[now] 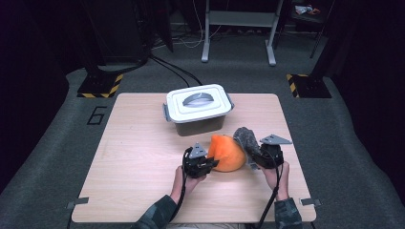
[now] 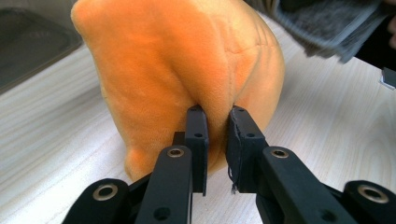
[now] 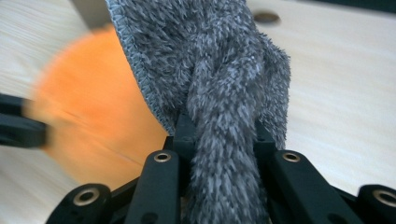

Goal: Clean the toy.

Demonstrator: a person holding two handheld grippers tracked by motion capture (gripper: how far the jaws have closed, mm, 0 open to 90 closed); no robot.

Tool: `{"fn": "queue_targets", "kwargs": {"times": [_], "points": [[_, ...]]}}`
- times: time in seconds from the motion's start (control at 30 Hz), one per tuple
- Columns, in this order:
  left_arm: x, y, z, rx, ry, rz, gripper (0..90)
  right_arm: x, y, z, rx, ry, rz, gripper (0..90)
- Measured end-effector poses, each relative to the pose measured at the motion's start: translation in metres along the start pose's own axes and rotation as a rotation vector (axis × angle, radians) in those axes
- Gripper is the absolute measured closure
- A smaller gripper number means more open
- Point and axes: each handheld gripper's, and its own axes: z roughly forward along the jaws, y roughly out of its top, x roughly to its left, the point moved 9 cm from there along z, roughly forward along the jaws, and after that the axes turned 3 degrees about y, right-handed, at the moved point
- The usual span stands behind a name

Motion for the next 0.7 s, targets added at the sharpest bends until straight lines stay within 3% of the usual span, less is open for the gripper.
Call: {"fn": "queue_targets", "kwargs": {"times": [0.13, 0.3, 0.43, 0.7], "points": [[-0.001, 0.0, -0.001, -0.002, 0.005, 0.003, 79.3, 0.03, 0.018, 0.002, -0.014, 0.034, -0.069, 71.9], [0.0, -0.001, -0.002, -0.007, 0.002, 0.007, 79.3, 0.053, 0.025, 0.017, 0.005, 0.071, -0.117, 72.1], [0.001, -0.002, -0.002, -0.009, -0.002, -0.007, 79.3, 0.055, 0.025, 0.024, 0.02, 0.062, -0.14, 72.9], [0.002, -0.003, -0.002, -0.008, -0.004, -0.004, 79.4, 0.039, 0.018, 0.022, 0.018, 0.042, -0.101, 73.1]]}}
